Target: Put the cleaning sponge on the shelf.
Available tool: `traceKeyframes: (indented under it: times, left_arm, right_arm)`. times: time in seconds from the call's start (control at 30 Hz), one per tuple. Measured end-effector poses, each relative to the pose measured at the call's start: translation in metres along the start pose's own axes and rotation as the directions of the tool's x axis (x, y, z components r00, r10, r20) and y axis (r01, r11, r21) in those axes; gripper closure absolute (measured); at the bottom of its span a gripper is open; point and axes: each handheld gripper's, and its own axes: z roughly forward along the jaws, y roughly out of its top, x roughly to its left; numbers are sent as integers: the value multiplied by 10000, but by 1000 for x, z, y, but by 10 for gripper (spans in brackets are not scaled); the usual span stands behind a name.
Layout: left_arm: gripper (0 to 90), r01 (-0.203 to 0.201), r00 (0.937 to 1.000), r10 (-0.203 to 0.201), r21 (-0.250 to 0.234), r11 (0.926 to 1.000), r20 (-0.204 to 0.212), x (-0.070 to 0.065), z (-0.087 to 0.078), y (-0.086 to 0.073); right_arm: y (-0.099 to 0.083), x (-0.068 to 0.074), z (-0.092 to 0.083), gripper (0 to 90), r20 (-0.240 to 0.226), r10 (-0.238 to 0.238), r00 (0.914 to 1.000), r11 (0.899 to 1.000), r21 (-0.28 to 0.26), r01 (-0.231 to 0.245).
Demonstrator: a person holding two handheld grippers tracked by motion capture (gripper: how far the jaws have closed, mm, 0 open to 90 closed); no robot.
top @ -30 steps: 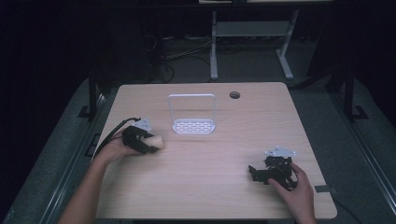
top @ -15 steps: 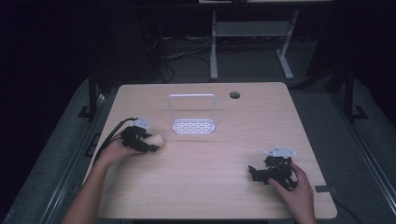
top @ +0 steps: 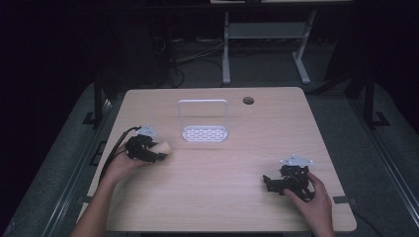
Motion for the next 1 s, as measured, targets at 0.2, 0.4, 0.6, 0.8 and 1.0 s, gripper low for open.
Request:
traceKeyframes:
  times: [0.2, 0.4, 0.6, 0.8, 1.0]
  left_arm:
    - [404, 390, 9991, -394, -204, 9990, -158, -7, -5, -2]
    - [404, 684, 9974, -692, -377, 9969, -196, -9, -4, -4]
    - [404, 760, 9966, -774, -470, 9960, -296, -15, -9, -1]
    - [404, 791, 9964, -808, -649, 9947, -244, -21, -11, 4]
    - [404, 759, 9968, -774, -751, 9943, -176, -27, -10, 12]
  right_arm:
    - [0, 0, 0, 5, 0, 1, 10000, 10000, 1, -1]
    - [0, 0, 0, 5, 0, 0, 10000, 10000, 2, 0]
    - [0, 0, 0, 5, 0, 1, 10000, 10000, 2, -1]
    - [0, 0, 0, 5, 0, 2, 10000, 10000, 2, -2]
    - [0, 0, 0, 5, 0, -2, 10000, 10000, 3, 2]
